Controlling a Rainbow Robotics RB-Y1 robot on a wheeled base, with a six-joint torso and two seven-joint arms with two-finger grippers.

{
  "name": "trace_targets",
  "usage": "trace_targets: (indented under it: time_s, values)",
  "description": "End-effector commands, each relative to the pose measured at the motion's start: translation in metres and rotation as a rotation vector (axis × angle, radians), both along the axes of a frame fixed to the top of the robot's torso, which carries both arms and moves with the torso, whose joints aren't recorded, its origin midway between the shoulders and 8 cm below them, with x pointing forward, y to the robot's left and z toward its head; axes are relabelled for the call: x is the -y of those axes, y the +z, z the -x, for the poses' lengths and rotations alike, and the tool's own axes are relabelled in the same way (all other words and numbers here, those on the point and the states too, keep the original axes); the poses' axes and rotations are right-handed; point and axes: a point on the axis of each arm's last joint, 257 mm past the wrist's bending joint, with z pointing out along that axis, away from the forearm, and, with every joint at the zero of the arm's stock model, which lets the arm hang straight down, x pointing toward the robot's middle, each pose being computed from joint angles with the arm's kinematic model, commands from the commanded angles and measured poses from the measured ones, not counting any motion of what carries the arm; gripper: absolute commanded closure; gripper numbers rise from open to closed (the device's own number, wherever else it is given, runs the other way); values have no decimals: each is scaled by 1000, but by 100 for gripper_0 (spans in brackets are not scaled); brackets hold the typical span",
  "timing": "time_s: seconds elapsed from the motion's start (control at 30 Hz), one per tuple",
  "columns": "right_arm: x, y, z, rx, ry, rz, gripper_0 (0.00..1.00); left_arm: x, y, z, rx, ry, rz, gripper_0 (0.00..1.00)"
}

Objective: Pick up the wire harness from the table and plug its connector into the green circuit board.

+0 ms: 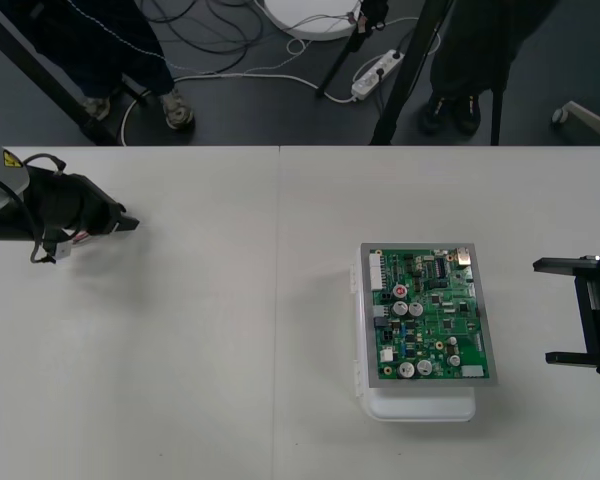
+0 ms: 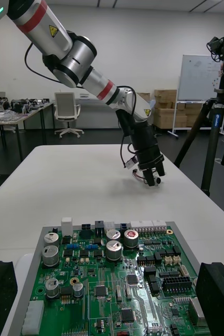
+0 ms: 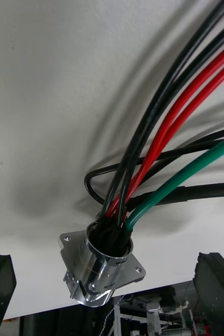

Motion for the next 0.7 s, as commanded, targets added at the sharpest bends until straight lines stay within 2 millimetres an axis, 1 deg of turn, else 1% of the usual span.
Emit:
trace_targets:
  time_s: [0.03,0.27,0.7]
  values:
    - [-4,12,-4,24,12,-29,0,12,28,-28,86,-9,-29,0]
    - [-5,13,-4,24,11,-33,0,14,19,-25,78,-31,-66,0]
    - [-6,13,-4,22,12,-39,0,16,20,-25,80,-33,-60,0]
